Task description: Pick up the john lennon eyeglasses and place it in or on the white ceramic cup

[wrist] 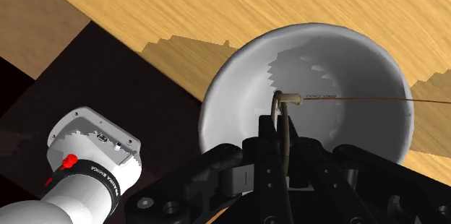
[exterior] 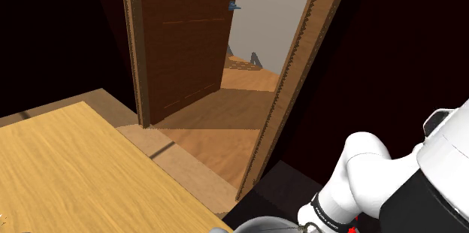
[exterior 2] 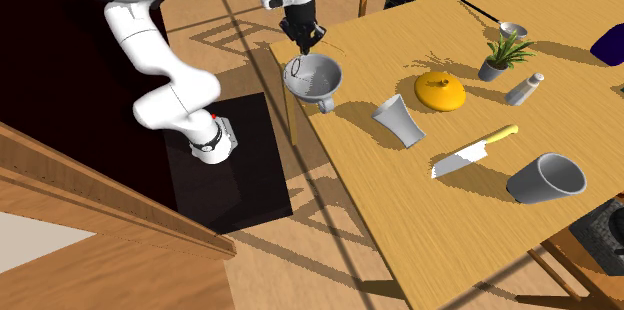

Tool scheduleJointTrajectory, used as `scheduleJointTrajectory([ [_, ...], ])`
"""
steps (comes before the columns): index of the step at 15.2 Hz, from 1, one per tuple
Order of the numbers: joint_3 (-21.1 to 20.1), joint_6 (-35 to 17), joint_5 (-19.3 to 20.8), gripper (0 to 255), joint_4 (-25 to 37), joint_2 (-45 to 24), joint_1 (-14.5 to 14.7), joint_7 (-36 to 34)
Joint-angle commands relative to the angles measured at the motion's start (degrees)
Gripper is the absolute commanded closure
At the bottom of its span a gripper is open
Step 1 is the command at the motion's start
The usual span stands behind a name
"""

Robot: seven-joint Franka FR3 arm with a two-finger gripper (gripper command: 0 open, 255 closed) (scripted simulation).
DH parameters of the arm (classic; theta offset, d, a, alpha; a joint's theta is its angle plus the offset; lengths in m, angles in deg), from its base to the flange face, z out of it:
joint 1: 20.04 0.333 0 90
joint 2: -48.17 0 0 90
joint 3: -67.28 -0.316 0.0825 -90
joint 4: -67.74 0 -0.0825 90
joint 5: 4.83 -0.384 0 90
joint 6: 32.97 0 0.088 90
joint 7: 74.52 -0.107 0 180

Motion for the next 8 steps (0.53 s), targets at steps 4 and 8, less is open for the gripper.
scheduleJointTrajectory([
  [4, -1.2, -2.0, -1.7, 255, -3.7, 2.0, 1.2, -0.2],
  [8, -2.4, -4.4, -2.8, 255, -6.9, 2.9, 1.7, 0.4],
])
